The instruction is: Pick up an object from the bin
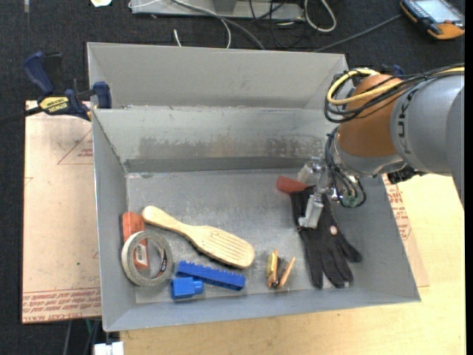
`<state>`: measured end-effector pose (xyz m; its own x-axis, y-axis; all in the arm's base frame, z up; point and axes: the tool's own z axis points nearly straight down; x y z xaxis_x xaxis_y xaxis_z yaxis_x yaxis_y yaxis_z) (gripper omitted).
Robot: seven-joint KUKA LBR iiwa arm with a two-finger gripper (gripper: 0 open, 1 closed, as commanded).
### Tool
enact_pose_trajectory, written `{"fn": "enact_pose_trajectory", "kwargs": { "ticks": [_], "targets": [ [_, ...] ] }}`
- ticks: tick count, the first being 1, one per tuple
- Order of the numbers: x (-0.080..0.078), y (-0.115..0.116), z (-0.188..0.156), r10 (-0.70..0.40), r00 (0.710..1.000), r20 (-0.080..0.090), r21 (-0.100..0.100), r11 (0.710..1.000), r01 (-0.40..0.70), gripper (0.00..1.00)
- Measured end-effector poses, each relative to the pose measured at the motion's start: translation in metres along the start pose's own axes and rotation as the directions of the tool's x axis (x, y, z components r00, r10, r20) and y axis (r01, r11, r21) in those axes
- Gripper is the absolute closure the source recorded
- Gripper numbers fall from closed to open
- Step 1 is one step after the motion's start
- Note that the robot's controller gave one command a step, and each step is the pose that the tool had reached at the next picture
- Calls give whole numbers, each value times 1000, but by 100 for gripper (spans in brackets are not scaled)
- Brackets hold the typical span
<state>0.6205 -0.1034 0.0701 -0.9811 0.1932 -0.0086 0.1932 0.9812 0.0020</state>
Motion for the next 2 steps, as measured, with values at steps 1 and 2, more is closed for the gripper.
{"fn": "enact_pose_trajectory", "kwargs": {
  "ticks": [1, 2],
  "targets": [
    [-1, 1, -2, -2, 1000, 1, 0, 1000, 2, 0],
    [39, -1, -3, -53, 999, 8, 0, 999, 53, 0]
  ]
}}
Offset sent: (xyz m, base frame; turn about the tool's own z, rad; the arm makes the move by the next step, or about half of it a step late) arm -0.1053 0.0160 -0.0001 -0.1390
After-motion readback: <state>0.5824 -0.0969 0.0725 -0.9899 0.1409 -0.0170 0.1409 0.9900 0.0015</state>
